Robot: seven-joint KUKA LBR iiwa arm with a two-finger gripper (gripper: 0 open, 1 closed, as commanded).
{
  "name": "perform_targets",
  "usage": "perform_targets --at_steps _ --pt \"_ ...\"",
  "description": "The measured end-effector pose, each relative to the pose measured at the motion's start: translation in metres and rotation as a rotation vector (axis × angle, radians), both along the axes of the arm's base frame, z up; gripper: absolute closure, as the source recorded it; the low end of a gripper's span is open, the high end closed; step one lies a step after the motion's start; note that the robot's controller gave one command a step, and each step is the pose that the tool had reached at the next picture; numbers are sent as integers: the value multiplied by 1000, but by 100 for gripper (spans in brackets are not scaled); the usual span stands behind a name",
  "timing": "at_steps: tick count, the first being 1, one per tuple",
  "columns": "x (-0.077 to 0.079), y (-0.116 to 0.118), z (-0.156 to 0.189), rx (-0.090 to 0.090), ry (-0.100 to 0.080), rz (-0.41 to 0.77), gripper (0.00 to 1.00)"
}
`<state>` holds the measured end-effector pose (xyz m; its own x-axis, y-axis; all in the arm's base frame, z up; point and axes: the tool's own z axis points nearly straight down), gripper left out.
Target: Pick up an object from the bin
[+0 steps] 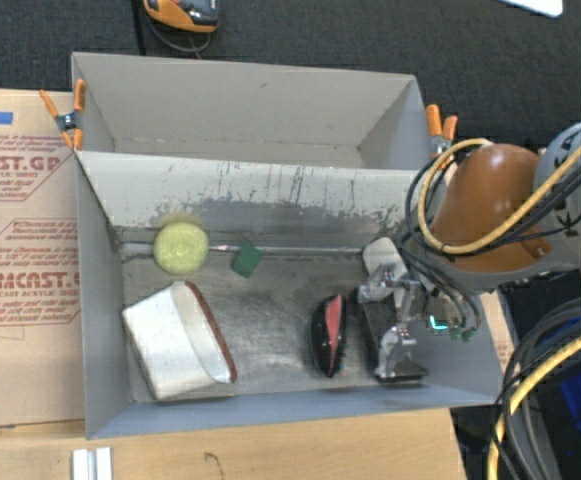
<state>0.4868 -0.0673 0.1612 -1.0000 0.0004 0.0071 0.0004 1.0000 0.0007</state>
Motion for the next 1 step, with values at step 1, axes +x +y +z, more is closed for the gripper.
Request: perform_targets --at_steps 1 --pt "2 0 3 -1 -7 1 0"
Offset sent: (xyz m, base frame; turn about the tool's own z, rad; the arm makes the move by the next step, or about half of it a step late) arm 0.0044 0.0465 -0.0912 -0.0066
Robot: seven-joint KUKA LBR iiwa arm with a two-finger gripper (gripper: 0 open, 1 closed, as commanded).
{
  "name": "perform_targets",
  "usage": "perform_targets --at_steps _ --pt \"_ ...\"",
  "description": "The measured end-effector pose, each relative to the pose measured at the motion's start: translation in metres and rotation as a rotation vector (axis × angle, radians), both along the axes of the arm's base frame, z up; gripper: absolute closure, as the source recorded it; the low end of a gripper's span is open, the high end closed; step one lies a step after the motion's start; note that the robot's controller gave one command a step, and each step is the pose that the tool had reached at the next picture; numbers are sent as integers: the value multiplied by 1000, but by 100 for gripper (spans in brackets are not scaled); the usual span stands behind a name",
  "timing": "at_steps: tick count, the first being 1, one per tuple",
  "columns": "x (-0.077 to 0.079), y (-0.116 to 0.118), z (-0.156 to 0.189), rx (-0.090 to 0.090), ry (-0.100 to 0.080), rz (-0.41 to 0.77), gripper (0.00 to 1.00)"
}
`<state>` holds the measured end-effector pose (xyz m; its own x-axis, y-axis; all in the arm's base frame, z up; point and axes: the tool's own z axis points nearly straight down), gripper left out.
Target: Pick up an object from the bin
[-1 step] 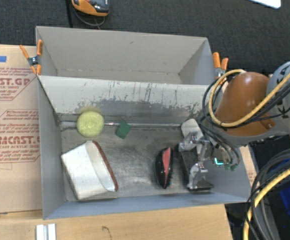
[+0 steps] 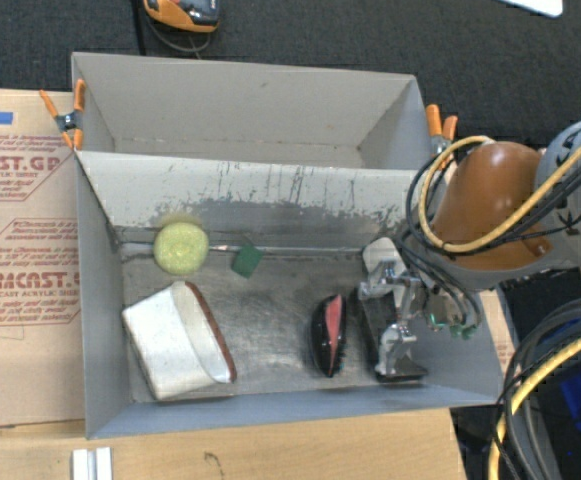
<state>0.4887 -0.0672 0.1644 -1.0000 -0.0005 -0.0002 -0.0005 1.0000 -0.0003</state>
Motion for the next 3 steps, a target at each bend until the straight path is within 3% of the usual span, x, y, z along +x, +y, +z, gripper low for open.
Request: perform_targets --at_steps 1,2,3 --pt "2 46 -91 -1 7 7 100" --pt "2 46 -91 -1 7 7 100" --pt "5 58 61 1 -5 -4 100"
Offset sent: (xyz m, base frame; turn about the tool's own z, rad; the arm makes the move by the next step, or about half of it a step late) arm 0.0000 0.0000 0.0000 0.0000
